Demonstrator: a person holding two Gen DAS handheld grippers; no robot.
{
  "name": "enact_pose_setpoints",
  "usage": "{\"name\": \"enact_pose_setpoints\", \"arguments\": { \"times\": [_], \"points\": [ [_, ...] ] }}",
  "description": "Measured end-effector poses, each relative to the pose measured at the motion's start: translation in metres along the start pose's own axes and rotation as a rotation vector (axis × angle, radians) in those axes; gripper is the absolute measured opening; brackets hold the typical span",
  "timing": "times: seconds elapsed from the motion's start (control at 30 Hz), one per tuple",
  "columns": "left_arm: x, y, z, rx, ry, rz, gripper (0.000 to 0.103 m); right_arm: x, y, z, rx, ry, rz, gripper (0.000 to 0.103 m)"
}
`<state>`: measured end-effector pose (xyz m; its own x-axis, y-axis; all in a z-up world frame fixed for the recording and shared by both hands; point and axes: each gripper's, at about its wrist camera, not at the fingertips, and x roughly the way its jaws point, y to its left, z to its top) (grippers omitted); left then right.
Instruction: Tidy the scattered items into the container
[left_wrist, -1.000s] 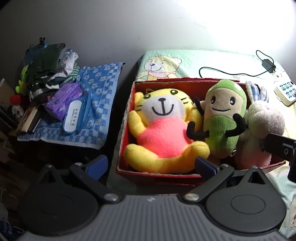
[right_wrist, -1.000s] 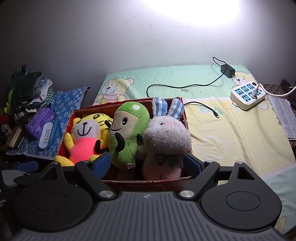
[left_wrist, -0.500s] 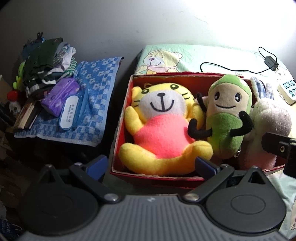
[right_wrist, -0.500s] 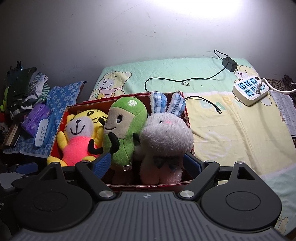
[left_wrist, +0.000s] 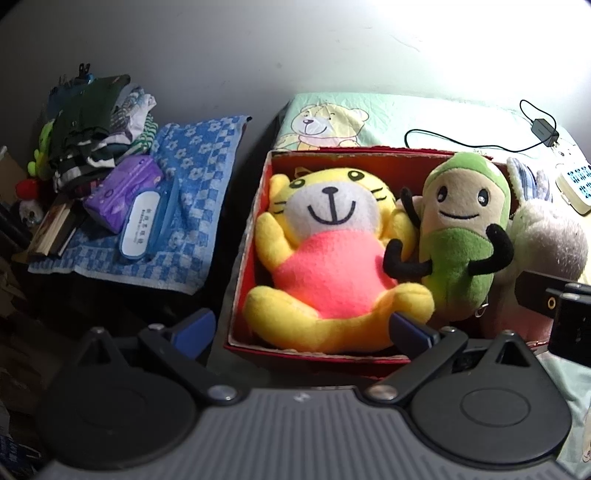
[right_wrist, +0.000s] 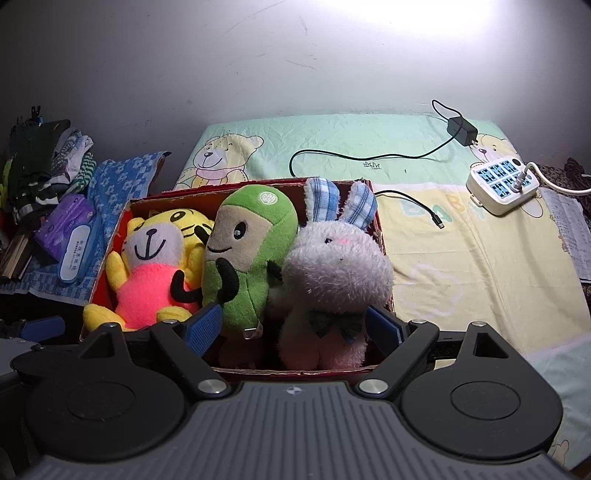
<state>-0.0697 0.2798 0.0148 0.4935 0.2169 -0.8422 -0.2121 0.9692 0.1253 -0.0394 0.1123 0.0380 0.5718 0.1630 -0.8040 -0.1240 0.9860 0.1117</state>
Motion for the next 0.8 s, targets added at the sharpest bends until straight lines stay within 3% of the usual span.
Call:
{"name": "enact_pose_setpoints", "arguments": {
  "times": [0.8],
  "points": [
    [-0.0001, 0.0012, -0.0027, -0.023, -0.022, -0.008, 0.097, -0.0003, 0.0008, -0.0045, 0.001, -0.019, -0.006, 0.087]
  ]
}}
